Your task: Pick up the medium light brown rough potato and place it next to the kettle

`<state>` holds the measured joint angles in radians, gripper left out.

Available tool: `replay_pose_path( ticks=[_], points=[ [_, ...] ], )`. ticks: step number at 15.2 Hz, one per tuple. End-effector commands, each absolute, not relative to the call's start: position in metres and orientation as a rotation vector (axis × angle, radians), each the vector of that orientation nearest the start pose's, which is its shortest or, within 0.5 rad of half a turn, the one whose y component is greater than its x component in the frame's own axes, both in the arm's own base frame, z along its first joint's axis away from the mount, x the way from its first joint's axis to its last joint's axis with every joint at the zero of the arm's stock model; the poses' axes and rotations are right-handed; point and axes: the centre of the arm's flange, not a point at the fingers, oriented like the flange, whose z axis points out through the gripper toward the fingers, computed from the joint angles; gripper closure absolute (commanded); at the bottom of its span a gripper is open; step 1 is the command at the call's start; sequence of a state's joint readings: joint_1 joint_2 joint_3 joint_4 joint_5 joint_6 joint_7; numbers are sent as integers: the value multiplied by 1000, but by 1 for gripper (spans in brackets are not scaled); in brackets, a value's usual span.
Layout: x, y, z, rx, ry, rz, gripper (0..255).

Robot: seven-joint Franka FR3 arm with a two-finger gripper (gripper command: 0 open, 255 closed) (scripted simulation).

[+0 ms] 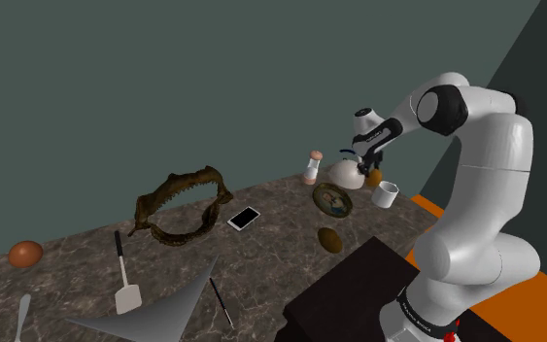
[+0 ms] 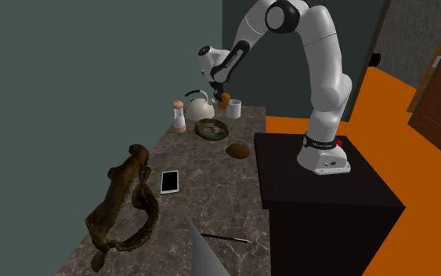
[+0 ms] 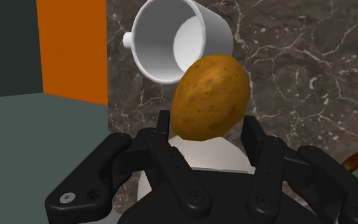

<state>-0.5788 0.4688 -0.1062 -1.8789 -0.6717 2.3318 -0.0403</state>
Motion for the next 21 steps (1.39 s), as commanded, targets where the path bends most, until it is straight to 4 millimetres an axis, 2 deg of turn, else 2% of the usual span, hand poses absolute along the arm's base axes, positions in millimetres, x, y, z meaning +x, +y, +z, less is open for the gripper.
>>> replay_pose_path(
  ticks=[1,21],
  points=[
    [489,-408,252,-3594,279,380,255],
    [489,-408,147,-3594,279,380,255]
  ],
)
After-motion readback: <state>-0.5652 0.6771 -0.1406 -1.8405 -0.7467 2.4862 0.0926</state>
